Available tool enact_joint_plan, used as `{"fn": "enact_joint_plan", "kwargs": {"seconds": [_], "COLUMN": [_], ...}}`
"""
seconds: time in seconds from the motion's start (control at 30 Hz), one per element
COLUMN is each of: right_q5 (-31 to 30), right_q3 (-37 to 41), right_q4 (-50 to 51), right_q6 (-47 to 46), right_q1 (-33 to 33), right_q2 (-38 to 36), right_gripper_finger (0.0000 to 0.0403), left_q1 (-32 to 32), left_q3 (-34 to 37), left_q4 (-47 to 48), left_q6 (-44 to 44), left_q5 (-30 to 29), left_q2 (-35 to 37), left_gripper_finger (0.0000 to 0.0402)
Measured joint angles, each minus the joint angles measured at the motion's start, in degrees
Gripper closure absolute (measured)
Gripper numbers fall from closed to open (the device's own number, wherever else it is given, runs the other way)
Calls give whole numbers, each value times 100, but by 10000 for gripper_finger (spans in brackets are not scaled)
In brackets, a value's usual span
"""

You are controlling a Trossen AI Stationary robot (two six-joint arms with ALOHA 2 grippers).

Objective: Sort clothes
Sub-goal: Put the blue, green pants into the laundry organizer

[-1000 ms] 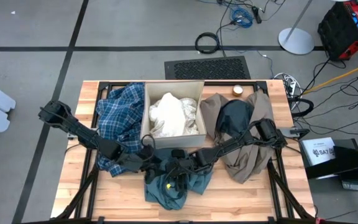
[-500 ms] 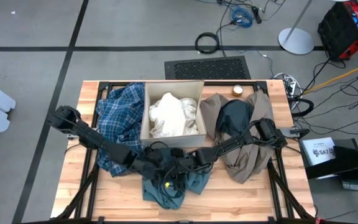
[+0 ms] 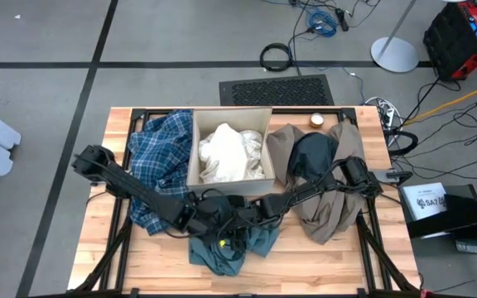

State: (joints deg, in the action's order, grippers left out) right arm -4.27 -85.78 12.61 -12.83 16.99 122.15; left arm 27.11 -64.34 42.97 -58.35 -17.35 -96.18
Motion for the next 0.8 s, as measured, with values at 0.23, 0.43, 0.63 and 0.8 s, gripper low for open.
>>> {"fn": "enact_joint_plan", "kwargs": {"seconds": [0.23, 0.43, 0.63, 0.8], "right_q5": [125, 131, 199, 276], "right_q3": [0, 0, 0, 2], "right_q4": [43, 65, 200, 419], "right_q6": [3, -195, -221, -285], "right_q1": [-23, -22, -2, 22], "right_q2": [0, 0, 0, -9], "right_gripper_finger": [388, 388, 388, 388], "left_q1": [45, 148, 257, 267], "left_q3": [-7, -13, 0, 0], "left_q4": [120, 142, -370, -1081], "left_q6": [-1041, -1690, -1891, -1443], "left_q5": [183, 267, 341, 380], "left_q2": [-347, -676, -1086, -1485], "left_gripper_finger": [88, 88, 88, 88]}}
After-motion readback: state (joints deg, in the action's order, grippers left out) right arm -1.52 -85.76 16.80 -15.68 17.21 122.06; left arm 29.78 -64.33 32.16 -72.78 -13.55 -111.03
